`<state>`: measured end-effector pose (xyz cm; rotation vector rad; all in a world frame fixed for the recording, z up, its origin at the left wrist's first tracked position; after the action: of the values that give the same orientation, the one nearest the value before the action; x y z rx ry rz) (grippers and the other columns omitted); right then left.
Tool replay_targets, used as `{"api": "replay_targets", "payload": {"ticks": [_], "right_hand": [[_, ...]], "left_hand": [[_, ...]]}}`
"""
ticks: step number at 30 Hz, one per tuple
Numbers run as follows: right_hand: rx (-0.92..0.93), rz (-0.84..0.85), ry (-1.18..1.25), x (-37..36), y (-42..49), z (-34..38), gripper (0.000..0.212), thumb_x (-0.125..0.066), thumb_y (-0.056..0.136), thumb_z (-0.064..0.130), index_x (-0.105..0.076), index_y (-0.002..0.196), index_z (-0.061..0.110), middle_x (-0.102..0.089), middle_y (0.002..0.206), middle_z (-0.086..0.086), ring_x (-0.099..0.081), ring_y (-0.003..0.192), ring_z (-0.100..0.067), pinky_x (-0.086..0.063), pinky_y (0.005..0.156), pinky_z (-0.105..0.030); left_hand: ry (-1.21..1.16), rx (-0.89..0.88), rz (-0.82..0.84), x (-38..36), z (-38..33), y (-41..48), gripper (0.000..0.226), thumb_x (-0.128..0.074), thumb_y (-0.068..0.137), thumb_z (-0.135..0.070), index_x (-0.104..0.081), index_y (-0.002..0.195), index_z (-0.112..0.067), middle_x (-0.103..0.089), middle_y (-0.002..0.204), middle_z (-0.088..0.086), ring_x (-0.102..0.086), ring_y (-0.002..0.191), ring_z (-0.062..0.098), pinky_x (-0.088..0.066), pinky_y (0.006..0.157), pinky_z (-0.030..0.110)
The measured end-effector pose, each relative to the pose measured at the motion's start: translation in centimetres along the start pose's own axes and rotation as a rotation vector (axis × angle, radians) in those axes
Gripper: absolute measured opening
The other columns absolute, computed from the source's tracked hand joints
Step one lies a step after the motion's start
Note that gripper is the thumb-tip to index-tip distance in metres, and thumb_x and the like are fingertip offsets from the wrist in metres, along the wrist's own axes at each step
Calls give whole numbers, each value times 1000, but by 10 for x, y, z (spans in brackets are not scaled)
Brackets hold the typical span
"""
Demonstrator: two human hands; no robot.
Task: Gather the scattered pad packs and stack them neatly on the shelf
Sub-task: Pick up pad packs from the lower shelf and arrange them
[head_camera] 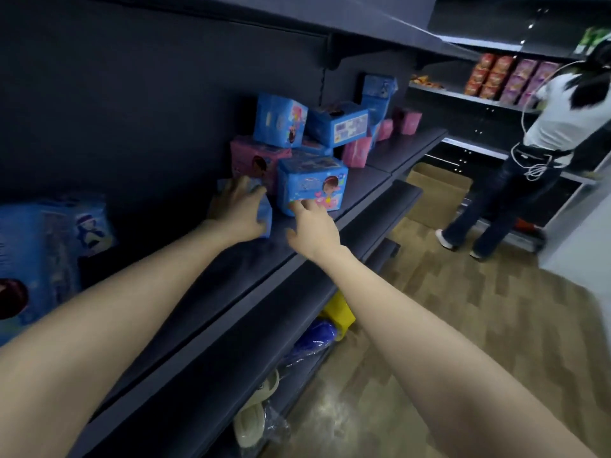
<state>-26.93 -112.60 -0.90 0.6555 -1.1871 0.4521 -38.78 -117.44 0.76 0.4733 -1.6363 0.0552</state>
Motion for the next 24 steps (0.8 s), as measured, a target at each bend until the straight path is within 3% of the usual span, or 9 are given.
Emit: {"api": "replay_targets", "payload": {"ticks": [5, 9, 13, 18, 24], "right_hand": [[155, 59, 58, -17, 39, 18, 59, -60, 84, 22, -39, 139, 13, -44, 130, -17, -40, 120, -37, -38, 99, -42], [220, 172, 198, -32, 58, 27, 69, -62, 84, 23, -30, 145, 19, -34, 138, -16, -43, 120, -40, -40, 99, -41], [249, 241, 324, -40, 69, 36, 73, -63, 84, 19, -25, 146, 18, -28, 141, -16, -49, 116, -38, -44, 95, -38], [332, 235, 364, -47, 76, 60, 70, -64, 83, 21, -31, 144, 19, -29, 140, -14, -50, 115, -38, -45, 97, -41], [438, 284, 514, -55, 71, 107, 61, -61, 84, 14, -37, 139, 23, -31, 135, -8, -50, 114, -32, -46, 97, -39]], "left_hand": [[4, 222, 169, -17, 33, 6, 79, -66, 80, -31, -21, 146, -25, -17, 145, 6, -25, 130, 31, -38, 100, 42], [-98, 376, 195, -22, 50, 2, 85, -71, 76, -28, -19, 145, -25, -29, 138, 10, -42, 119, 31, -45, 85, 37], [-310, 438, 101, -24, 54, -3, 85, -70, 75, -19, -22, 145, -26, -54, 124, 9, -57, 105, 25, -48, 78, 31], [-269, 461, -68, -13, 62, -18, 76, -69, 79, -17, -29, 143, -24, -56, 127, 9, -57, 109, 25, -42, 76, 24], [-217, 559, -173, 3, 92, -49, 73, -70, 79, -16, -33, 142, -19, -56, 127, 12, -57, 110, 27, -48, 86, 33]]}}
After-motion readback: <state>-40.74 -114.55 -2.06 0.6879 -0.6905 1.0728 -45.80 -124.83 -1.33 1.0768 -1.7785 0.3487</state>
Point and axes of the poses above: each hand's wrist, its own y-axis towards the middle knuckle, its own x-axis out of the back of the hand, z = x × y, the point moved 6 cm from there along y, towards the middle knuckle
